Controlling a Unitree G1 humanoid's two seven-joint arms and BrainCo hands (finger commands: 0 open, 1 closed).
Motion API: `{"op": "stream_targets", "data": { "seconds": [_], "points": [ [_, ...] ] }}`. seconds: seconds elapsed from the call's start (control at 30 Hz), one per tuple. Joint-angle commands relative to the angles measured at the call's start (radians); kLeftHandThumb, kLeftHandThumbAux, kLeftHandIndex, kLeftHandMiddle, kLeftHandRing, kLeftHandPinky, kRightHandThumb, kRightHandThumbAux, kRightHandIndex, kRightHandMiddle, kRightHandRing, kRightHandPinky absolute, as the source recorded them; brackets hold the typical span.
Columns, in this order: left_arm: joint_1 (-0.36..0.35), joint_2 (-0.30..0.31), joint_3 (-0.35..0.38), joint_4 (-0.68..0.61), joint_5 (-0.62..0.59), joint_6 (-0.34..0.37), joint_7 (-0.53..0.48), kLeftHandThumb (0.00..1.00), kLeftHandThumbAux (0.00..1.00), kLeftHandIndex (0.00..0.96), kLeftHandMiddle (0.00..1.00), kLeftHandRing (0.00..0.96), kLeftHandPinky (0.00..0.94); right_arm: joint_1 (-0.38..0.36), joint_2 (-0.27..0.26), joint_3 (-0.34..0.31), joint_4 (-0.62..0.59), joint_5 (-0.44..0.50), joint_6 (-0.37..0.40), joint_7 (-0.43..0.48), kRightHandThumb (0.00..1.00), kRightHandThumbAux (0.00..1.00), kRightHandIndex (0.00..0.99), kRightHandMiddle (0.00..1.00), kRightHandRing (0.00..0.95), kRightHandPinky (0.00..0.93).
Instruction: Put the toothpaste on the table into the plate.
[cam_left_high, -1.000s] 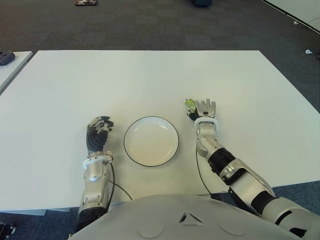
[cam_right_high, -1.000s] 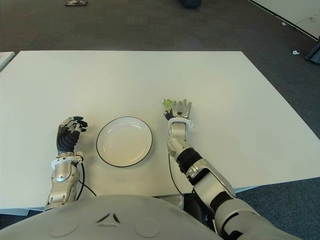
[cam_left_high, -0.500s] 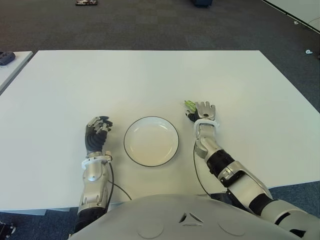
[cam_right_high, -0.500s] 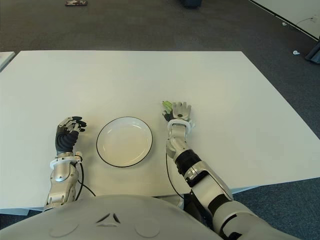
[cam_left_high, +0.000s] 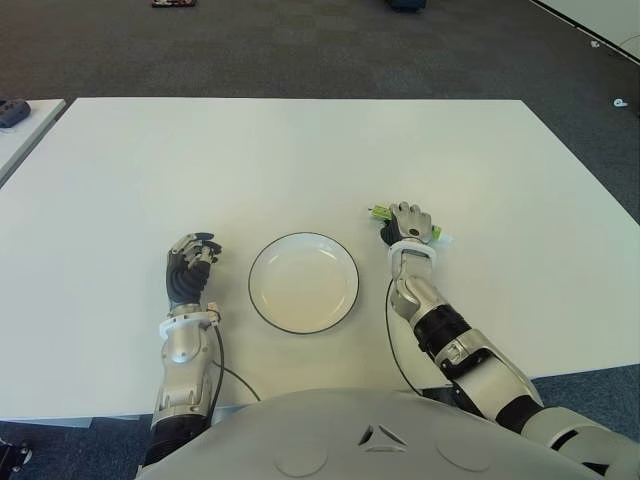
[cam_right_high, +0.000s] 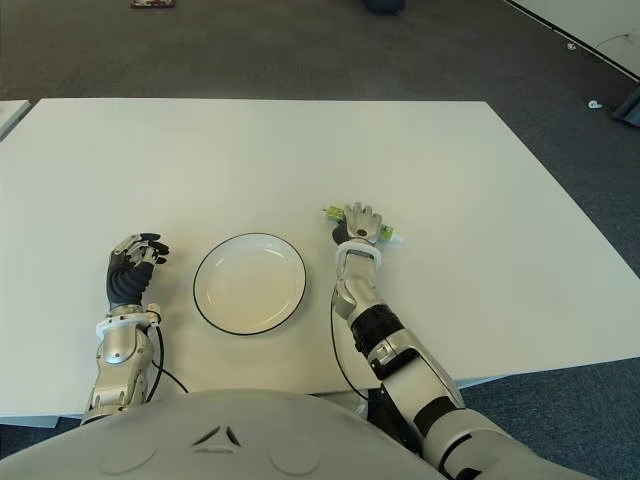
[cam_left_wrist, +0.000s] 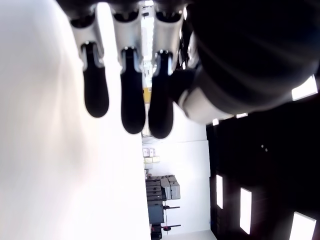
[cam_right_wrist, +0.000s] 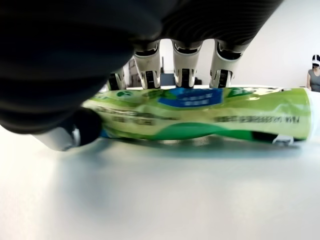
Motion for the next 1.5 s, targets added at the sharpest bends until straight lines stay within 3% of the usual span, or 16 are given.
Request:
{"op": "stream_targets", "data": {
  "seconds": [0.03,0.8,1.23,1.5],
  "points": [
    [-0.004,-0.006,0.005,-0.007,-0.008,0.021,0.006,0.704,0.716,0.429,0.543,0.519,0.486,0.068,0.052,-0.017,0.059,0.092,-0.037,-0.005,0.716,0.698,0.435,0.669,0.709,0.764],
    [0.0,-0.005,0.01,-0.013,-0.006,0.012,0.007,0.704,0.716,0.429,0.543,0.516,0.486,0.07,0.04,-0.028,0.051,0.114,-0.091,-0.107,0.715,0.71,0.436,0.763,0.775,0.821],
    [-0.015,0.015,0.012,0.031,0.006,-0.044,-0.005,0.702,0.719,0.429,0.54,0.521,0.487,0.077,0.061,-0.073,0.043,0.159,-0.115,-0.183,0.718,0.71,0.436,0.8,0.818,0.863],
    [-0.012,0.009,0.014,0.01,-0.008,-0.004,-0.004,0.703,0.718,0.429,0.541,0.519,0.48,0.095,0.059,-0.1,0.015,0.19,-0.214,-0.284,0.719,0.71,0.437,0.806,0.823,0.851]
  ]
}}
